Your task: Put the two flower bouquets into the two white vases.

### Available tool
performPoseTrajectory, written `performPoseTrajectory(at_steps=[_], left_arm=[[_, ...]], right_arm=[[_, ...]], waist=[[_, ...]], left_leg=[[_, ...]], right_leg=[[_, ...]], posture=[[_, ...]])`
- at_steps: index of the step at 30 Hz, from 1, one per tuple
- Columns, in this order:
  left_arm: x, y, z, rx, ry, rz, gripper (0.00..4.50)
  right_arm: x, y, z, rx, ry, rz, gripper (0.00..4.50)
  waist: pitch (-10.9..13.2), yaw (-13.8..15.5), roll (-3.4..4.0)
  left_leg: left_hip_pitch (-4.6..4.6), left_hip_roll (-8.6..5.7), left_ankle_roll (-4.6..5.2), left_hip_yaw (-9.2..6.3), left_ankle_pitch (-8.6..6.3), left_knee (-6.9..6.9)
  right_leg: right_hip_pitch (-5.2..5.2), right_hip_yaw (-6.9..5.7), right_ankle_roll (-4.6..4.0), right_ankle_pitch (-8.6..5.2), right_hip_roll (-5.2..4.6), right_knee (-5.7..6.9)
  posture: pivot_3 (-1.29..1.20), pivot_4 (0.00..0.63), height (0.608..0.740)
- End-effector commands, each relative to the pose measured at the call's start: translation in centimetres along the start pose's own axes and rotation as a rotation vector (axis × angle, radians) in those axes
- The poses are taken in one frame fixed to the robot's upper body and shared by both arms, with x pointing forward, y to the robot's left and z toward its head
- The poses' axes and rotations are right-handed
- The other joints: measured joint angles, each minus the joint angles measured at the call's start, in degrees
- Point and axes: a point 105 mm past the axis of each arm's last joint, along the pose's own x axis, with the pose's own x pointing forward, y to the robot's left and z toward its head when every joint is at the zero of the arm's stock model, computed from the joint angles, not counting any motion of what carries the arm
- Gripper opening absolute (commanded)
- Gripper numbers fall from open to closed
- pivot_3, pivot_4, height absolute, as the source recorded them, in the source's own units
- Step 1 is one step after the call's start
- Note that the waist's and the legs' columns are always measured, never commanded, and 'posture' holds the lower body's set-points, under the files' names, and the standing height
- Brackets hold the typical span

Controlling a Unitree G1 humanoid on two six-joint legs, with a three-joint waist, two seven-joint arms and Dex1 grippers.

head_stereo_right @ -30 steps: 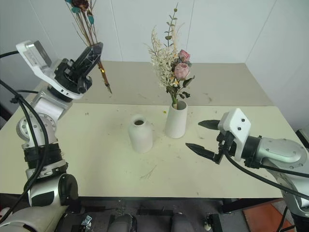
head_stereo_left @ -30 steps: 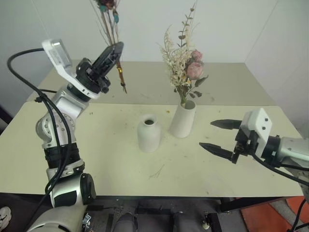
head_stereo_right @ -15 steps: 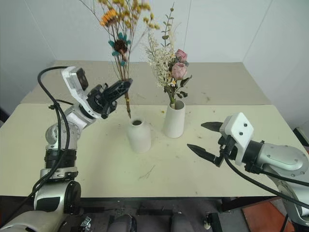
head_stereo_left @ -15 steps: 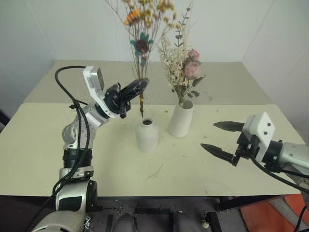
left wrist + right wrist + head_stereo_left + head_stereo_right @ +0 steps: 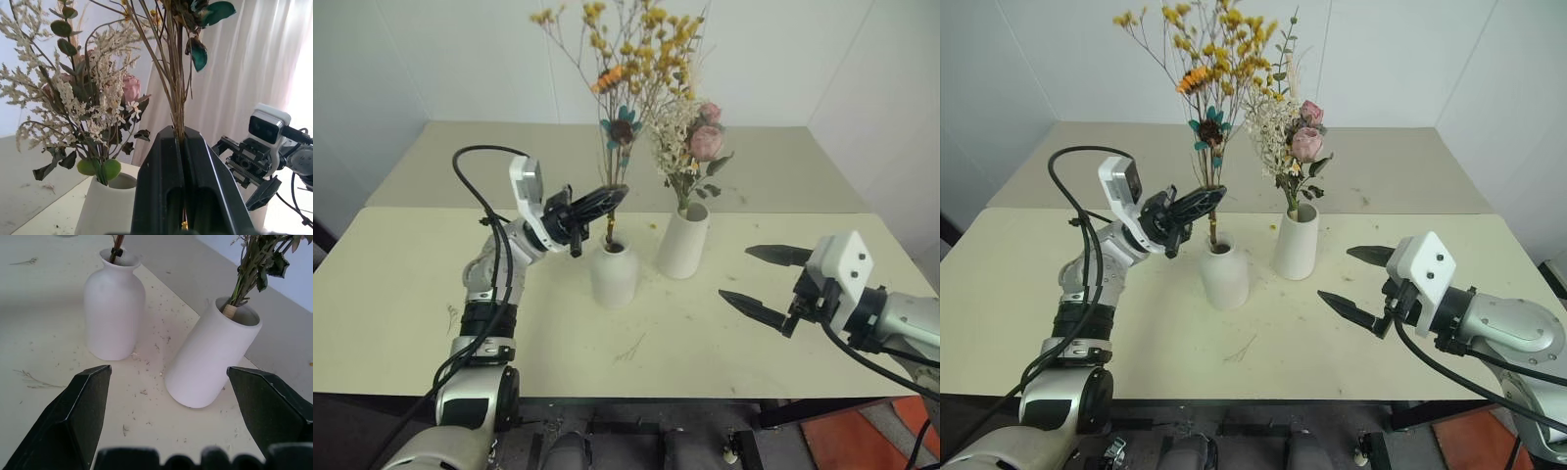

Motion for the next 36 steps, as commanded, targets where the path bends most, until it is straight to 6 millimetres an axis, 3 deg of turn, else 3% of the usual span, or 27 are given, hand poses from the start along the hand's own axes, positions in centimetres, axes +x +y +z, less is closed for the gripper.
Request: performPoseTrajectory(at_steps=[1, 8, 15, 21, 30, 36], left_arm=[[0.1, -0.1, 0.2, 0.031, 0.000, -0.011, 0.03], [-0.5, -0.4, -0.9, 0.062, 0.066, -0.026, 0.03], [-0.6, -1.1, 0.0, 0.060, 0.040, -0.053, 0.03], [-1.2, -2.2, 1.2, 0.053, -0.005, -0.096, 1.65], [-2.6, -1.9, 0.8, 0.073, 0.056, 0.009, 4.46], [-5.1, -2.2, 1.7, 0.110, 0.152, 0.087, 4.46]], right_arm=[[-0.4, -0.5, 1.0, -0.059, -0.038, -0.028, 4.50], [-0.3, -0.3, 0.9, -0.074, -0.051, -0.029, 4.50], [-0.2, -0.4, 0.5, -0.078, -0.047, -0.041, 4.50], [0.0, -0.5, 0.5, -0.081, -0.051, -0.036, 4.50], [0.4, -0.6, 0.1, -0.081, -0.042, -0.028, 4.50], [0.1, -0.7, -0.3, -0.086, -0.021, -0.033, 4.50]], waist=[[0.00, -0.03, 0.00], [0.00, -0.04, 0.00], [0.00, -0.02, 0.00], [0.00, -0.10, 0.00], [0.00, 0.02, 0.00], [0.00, -0.18, 0.01]], left_leg=[[-0.01, 0.00, 0.00, 0.00, 0.00, 0.00], [0.02, 0.00, 0.00, 0.00, 0.00, 0.00], [0.00, 0.00, 0.00, 0.00, 0.00, 0.00], [0.00, 0.00, 0.00, 0.00, 0.00, 0.00], [0.02, 0.01, 0.00, -0.01, 0.00, 0.00], [0.02, 0.01, 0.00, 0.00, 0.00, -0.02]], right_leg=[[-0.01, 0.00, 0.00, 0.00, 0.00, -0.01], [0.01, 0.00, 0.00, 0.00, 0.00, 0.01], [0.00, 0.00, 0.00, 0.00, 0.00, 0.00], [-0.01, 0.00, 0.00, 0.00, 0.00, 0.00], [0.00, 0.00, 0.00, 0.00, 0.00, 0.02], [-0.02, 0.00, 0.00, 0.00, 0.00, 0.01]], posture=[[0.00, 0.150, 0.740], [0.00, 0.150, 0.740], [0.00, 0.150, 0.740], [0.00, 0.150, 0.740], [0.00, 0.150, 0.740], [0.00, 0.150, 0.740]])
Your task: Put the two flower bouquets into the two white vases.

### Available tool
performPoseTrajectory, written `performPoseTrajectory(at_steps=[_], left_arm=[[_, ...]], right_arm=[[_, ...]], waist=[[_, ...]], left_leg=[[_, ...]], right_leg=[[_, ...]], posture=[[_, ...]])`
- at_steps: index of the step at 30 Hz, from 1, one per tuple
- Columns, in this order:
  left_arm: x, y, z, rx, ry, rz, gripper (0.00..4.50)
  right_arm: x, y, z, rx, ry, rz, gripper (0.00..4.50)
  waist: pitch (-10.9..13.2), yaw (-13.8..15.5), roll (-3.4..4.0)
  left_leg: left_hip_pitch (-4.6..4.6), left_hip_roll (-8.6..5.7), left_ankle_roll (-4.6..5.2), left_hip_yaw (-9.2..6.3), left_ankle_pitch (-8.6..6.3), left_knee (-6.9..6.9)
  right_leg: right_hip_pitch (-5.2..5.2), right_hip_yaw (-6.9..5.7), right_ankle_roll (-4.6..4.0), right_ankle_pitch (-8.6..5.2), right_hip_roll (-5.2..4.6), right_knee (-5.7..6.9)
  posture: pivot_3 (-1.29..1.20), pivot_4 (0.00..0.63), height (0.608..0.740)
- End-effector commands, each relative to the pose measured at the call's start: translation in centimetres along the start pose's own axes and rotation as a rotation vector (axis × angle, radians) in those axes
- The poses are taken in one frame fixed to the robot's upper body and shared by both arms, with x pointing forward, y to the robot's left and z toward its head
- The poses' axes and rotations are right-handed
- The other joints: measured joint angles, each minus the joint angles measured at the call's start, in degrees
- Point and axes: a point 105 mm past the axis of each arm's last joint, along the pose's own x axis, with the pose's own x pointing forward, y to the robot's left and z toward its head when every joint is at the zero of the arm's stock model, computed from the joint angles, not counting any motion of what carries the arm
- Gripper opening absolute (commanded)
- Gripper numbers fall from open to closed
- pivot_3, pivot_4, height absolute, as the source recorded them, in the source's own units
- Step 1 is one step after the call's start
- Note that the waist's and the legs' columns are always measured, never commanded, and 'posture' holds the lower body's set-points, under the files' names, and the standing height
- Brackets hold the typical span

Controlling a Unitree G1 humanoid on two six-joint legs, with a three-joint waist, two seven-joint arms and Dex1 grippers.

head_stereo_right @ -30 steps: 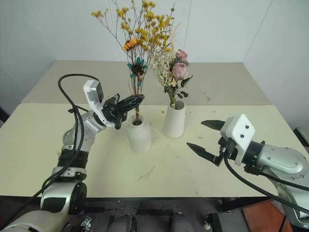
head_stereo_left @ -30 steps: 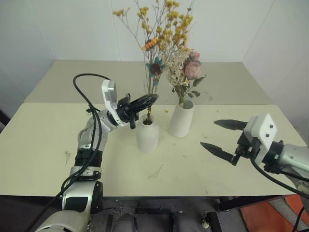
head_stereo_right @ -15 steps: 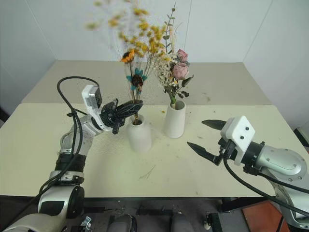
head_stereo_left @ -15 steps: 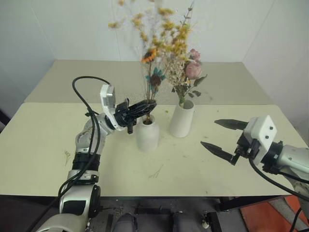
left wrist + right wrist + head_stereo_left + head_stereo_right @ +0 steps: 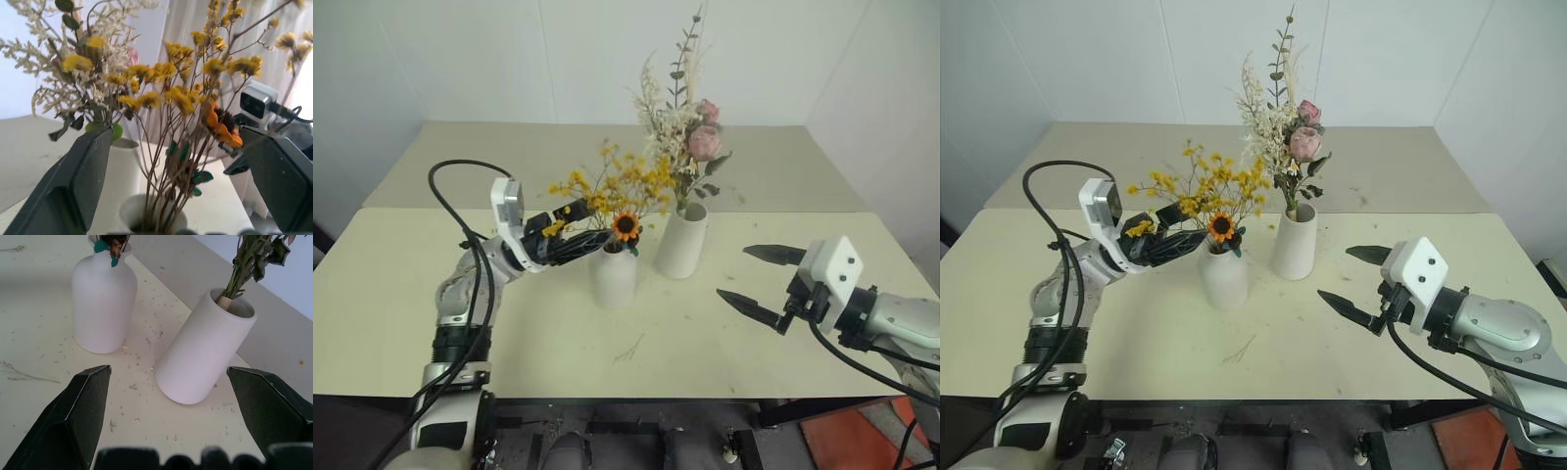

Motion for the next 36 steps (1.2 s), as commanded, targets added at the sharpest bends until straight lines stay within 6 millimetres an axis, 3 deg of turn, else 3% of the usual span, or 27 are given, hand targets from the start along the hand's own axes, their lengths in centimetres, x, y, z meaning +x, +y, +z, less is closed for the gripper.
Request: performPoseTrajectory(at_steps=[1, 8, 11, 18, 25, 36], left_arm=[[-1.6, -0.4, 1.5, 0.058, 0.047, 0.041, 4.46], [-6.3, -1.2, 3.6, 0.143, 0.160, 0.176, 4.46], [-8.4, -2.0, 4.4, 0.207, 0.268, 0.244, 4.46], [-11.4, -3.1, 5.9, 0.337, 0.492, 0.336, 4.46], [-11.2, -3.8, 6.9, 0.376, 0.512, 0.326, 4.46], [-10.2, -3.4, 7.2, 0.380, 0.514, 0.308, 4.46]], right_arm=[[-0.5, -0.4, 0.9, -0.047, -0.024, -0.019, 4.50], [-1.7, -1.1, 1.0, -0.044, -0.001, -0.020, 4.50], [-3.3, -1.9, 1.1, -0.018, 0.015, -0.011, 4.50], [-7.6, -4.2, 0.9, -0.008, 0.107, -0.017, 4.50], [-10.5, -6.0, 0.3, -0.029, 0.202, -0.059, 4.50], [-11.7, -6.1, -0.5, -0.021, 0.262, -0.119, 4.50]], waist=[[0.00, -0.08, 0.00], [0.00, -0.05, 0.01], [0.00, 0.18, 0.01], [0.00, 0.40, 0.01], [-0.01, 0.17, 0.01], [0.00, 0.19, 0.01]], left_leg=[[0.01, 0.01, 0.00, 0.00, 0.00, 0.00], [0.01, 0.04, 0.00, 0.02, 0.00, -0.04], [0.00, 0.05, 0.00, 0.02, 0.00, -0.03], [0.09, 0.07, -0.01, 0.06, 0.00, -0.05], [0.09, 0.08, -0.01, 0.10, -0.01, -0.07], [0.08, 0.08, -0.01, 0.11, -0.01, -0.07]], right_leg=[[0.00, 0.00, 0.00, 0.00, 0.00, 0.00], [-0.03, 0.01, -0.01, -0.01, 0.00, 0.00], [-0.03, 0.00, -0.01, -0.01, 0.00, -0.01], [0.05, -0.04, -0.04, -0.03, -0.02, -0.02], [0.03, -0.03, -0.04, -0.04, -0.02, -0.02], [0.02, -0.02, -0.04, -0.04, -0.01, -0.01]], posture=[[0.00, 0.150, 0.740], [0.00, 0.150, 0.740], [0.00, 0.150, 0.740], [0.00, 0.150, 0.740], [0.00, 0.150, 0.740], [0.00, 0.150, 0.740]])
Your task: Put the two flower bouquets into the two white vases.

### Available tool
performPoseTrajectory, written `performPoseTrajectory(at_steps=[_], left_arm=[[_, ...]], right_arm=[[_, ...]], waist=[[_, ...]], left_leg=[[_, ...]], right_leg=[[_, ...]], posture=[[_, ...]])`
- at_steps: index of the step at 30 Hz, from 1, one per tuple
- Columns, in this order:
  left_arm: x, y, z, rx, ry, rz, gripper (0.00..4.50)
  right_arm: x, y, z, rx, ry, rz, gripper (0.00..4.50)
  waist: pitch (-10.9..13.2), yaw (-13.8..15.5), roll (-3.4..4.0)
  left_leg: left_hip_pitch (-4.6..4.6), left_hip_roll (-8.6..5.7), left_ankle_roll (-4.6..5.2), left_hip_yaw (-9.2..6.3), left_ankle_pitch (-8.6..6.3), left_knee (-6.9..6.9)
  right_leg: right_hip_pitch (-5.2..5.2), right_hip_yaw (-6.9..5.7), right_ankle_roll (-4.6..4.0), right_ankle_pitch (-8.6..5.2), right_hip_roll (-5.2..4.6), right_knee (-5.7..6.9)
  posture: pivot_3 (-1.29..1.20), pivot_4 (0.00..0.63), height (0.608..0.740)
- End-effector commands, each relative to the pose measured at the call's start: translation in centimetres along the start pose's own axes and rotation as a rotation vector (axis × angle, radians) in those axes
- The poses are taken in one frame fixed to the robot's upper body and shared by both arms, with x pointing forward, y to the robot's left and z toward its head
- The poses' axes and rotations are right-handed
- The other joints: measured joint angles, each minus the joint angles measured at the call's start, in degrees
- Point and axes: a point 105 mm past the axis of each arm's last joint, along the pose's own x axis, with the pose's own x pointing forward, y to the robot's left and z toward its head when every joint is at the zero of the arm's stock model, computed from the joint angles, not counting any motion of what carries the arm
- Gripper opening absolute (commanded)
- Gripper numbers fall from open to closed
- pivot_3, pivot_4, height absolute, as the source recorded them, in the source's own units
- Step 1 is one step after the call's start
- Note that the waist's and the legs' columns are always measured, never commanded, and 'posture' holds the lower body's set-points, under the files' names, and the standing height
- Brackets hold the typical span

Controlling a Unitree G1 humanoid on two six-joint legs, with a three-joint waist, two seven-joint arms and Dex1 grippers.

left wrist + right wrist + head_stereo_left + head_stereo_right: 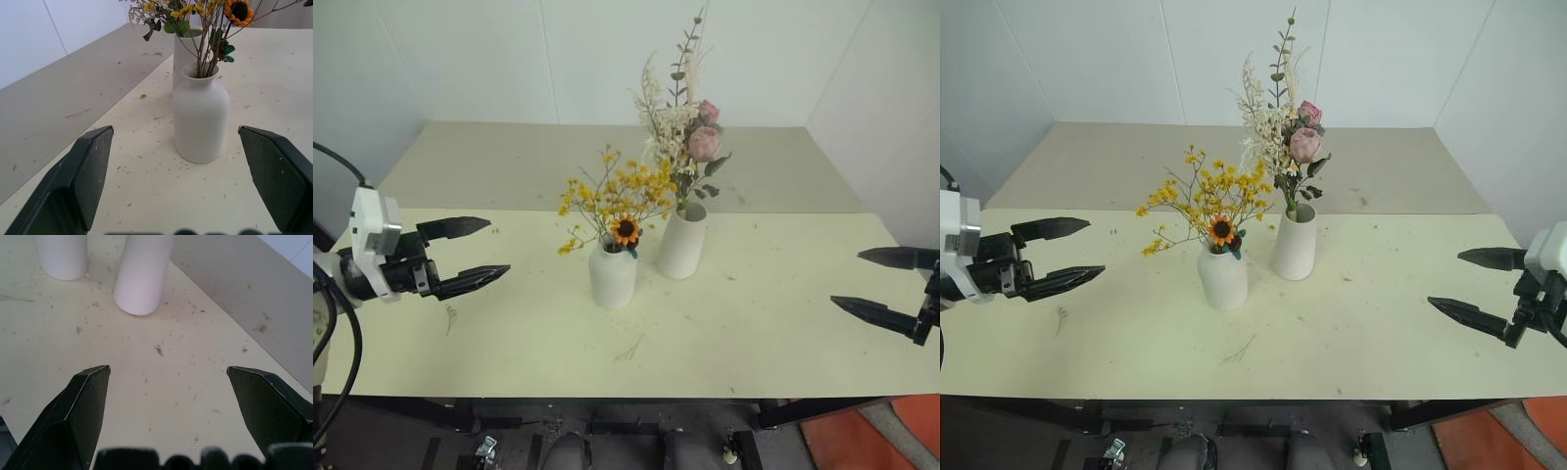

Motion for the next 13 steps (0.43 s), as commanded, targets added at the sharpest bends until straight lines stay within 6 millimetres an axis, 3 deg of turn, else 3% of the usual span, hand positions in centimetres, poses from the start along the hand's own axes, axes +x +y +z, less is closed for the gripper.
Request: performPoseTrajectory(at_steps=[1, 4, 13], left_arm=[[0.1, 0.7, 1.4, 0.030, -0.018, -0.001, 4.46], [0.3, 0.8, 1.1, 0.024, 0.002, -0.015, 4.46], [0.2, 1.1, 1.7, 0.031, 0.036, -0.035, 4.46]], right_arm=[[-1.5, -0.8, 0.6, -0.049, 0.013, -0.087, 4.50], [-2.3, -1.2, 0.4, -0.042, 0.030, -0.127, 4.50], [-2.2, 0.4, 0.3, -0.009, 0.013, -0.107, 4.50]], waist=[[0.00, 0.13, 0.00], [0.00, 0.05, 0.00], [0.00, -0.24, -0.01]], left_leg=[[0.00, 0.00, 0.00, 0.00, 0.00, 0.00], [0.00, -0.01, 0.00, 0.00, 0.00, 0.00], [0.04, 0.00, 0.00, 0.03, 0.00, -0.02]], right_leg=[[0.00, 0.00, 0.00, 0.00, 0.00, 0.00], [0.01, 0.00, 0.01, -0.01, 0.00, 0.00], [0.01, 0.04, 0.01, 0.00, 0.01, 0.01]], posture=[[0.00, 0.150, 0.740], [0.00, 0.150, 0.740], [0.00, 0.150, 0.740]])
